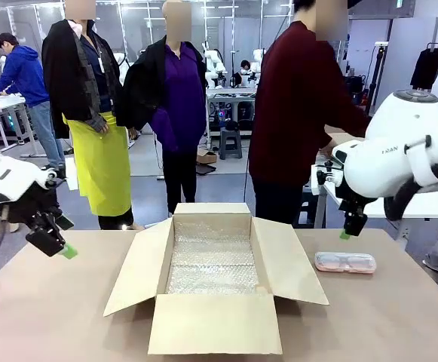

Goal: Pack the glasses set securely to prepare it for shipping.
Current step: Place the Glasses case inside the Package Box.

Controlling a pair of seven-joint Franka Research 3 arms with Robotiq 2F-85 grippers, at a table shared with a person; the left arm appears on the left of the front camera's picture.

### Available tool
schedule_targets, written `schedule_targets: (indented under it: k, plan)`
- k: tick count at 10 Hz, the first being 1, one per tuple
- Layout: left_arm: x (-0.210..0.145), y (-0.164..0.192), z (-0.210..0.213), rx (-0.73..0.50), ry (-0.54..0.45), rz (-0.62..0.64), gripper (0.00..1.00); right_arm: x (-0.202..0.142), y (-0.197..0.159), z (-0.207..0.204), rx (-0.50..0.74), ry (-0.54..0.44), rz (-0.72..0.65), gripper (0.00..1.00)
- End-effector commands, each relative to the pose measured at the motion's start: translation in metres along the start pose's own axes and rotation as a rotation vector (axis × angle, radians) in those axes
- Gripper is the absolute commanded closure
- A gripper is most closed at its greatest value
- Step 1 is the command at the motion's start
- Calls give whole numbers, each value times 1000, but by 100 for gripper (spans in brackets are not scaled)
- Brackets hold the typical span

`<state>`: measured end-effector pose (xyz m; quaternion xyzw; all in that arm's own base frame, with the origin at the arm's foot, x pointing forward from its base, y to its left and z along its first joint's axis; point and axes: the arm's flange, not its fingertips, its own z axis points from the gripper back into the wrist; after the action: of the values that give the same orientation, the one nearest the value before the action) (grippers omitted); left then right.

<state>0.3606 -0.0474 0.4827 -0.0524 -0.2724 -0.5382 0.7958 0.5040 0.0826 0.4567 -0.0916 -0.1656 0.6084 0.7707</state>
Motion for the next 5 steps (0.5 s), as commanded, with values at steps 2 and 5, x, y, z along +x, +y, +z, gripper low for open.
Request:
schedule_targets:
  k: [2, 5]
  plan:
    - [-31, -51, 12, -55, -84, -3, 0, -21, -36, -23, 61, 110, 134, 0]
    - [1, -7, 24, -33, -81, 15, 0, -29, -31, -30, 66, 84, 105, 0]
